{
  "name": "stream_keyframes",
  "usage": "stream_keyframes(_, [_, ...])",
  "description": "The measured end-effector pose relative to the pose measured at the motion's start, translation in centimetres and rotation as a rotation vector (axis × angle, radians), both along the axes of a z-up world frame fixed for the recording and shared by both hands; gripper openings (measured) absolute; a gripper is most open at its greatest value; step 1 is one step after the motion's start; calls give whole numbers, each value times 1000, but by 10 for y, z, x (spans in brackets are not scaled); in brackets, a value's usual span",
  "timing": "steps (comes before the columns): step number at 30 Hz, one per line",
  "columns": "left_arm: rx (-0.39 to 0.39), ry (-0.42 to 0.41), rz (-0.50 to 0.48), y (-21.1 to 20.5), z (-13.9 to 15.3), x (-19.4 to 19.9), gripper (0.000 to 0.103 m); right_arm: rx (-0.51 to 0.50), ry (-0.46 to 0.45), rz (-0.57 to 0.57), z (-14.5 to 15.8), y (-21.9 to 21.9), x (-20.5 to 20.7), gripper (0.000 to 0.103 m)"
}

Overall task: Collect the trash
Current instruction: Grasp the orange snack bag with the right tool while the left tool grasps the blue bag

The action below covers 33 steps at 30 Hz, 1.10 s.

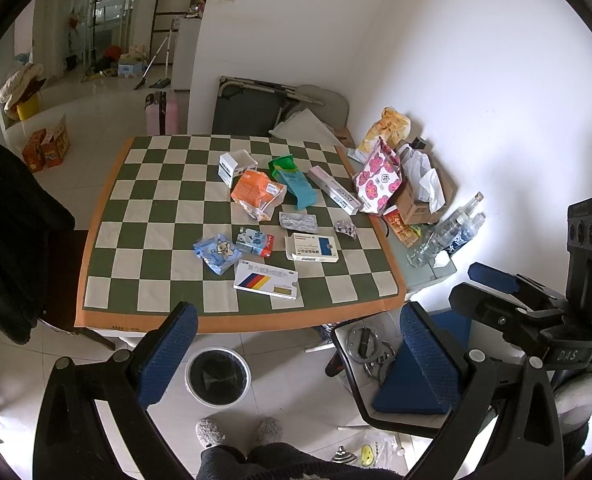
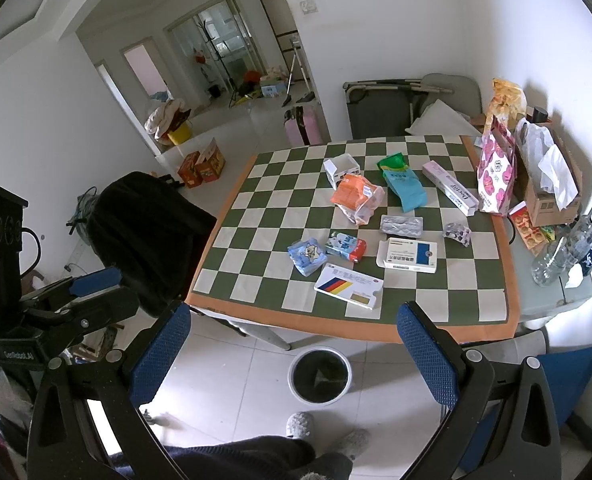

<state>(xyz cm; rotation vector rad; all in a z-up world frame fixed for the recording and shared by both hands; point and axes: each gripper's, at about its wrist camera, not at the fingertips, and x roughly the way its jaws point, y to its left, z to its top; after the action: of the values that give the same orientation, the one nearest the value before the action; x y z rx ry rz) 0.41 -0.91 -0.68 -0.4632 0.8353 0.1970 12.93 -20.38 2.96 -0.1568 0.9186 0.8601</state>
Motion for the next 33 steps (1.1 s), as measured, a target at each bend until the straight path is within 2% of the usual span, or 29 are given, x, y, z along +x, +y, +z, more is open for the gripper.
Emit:
stream_keyframes(4, [5, 6, -5, -8, 2, 7, 103, 1, 4, -4, 0, 4, 1, 103])
stream_keyframes(6, [63, 29, 25, -9, -4, 11, 103, -1, 1, -17, -3, 6, -1, 103])
stream_keyframes(9, [213, 97, 97, 2, -26, 26, 103, -1, 9, -72, -11, 9, 0, 103])
stream_keyframes(11, [281, 146, 132, 9, -44, 38, 103, -18, 18, -154, -37, 12, 1, 103])
stream_keyframes(13, [301, 191, 149, 25, -67, 51, 103, -30, 28, -203, -45, 14, 9, 103])
stream_keyframes(15, [287, 231, 164, 40, -88, 62, 103, -55, 58, -279, -66, 16, 25, 103])
stream_keyframes(18, [219, 310, 212, 68, -123, 83, 103, -83, 108, -343, -90, 23, 55, 103])
stream_keyframes(20, [137, 351, 253, 91, -143, 96, 103, -117, 151, -380, -112, 29, 81, 103])
stream_keyframes(24, [-15, 459, 336, 117, -191, 133, 103, -207, 175, -372, -150, 58, 144, 103])
stream_keyframes(28, [-169, 555, 431, 139, -245, 168, 103, -284, 190, -285, -189, 97, 215, 103])
stream_keyframes(29, [-228, 578, 468, 145, -261, 176, 103, -313, 193, -243, -201, 114, 238, 103])
stream_keyframes(33, [-391, 615, 567, 159, -307, 206, 103, -380, 198, -115, -234, 171, 304, 103])
